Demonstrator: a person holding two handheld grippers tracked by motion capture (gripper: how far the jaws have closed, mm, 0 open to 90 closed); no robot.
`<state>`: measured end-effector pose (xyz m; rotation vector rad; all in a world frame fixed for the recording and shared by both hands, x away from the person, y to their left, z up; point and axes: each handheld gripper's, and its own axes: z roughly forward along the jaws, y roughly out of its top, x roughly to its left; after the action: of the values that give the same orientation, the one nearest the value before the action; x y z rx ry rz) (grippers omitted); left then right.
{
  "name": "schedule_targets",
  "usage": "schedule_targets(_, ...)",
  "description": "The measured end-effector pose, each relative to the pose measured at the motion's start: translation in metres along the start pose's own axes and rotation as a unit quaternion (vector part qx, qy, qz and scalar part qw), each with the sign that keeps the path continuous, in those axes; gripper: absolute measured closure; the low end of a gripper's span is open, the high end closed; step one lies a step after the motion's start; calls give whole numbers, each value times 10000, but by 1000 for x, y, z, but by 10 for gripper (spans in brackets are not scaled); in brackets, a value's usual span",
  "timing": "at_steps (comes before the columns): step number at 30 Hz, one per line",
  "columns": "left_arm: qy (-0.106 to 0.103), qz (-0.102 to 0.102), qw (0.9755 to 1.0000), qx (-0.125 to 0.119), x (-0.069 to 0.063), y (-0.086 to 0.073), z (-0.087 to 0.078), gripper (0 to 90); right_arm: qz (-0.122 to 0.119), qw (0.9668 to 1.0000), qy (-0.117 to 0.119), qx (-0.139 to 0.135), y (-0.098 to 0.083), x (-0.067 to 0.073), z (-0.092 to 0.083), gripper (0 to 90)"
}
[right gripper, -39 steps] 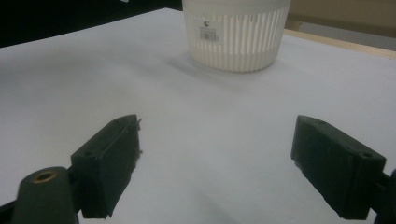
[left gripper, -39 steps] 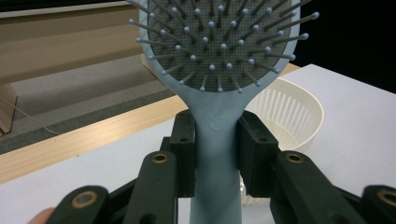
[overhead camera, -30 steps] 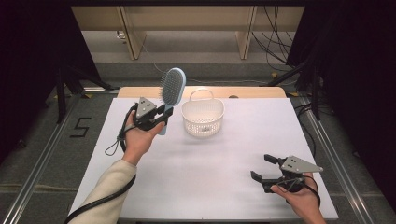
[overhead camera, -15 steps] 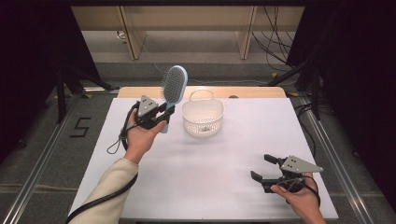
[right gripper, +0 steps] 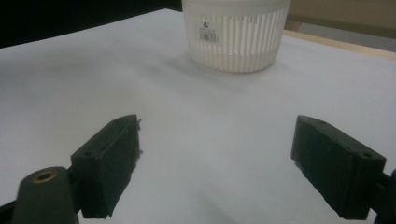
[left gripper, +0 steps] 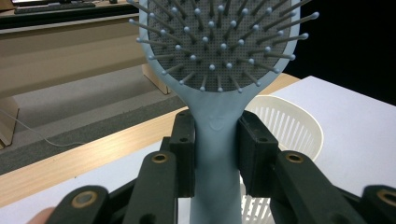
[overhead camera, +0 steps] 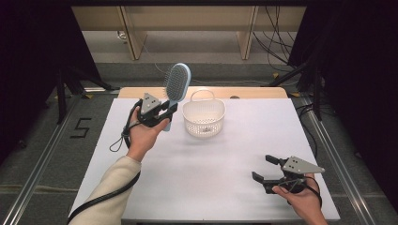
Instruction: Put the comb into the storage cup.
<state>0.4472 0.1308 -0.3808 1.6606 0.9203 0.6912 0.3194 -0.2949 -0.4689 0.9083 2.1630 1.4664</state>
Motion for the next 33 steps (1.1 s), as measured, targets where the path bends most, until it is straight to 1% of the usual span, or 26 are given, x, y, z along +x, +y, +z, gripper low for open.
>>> schedule_targets(13,-10,21,10000,-54,0,7,3,696,-21,10000,1,10,0,0,0,162)
schedule_targets(33,-16,85,9999,-89,-2,16,7,696,25,10000,7,-16,0,0,0,162)
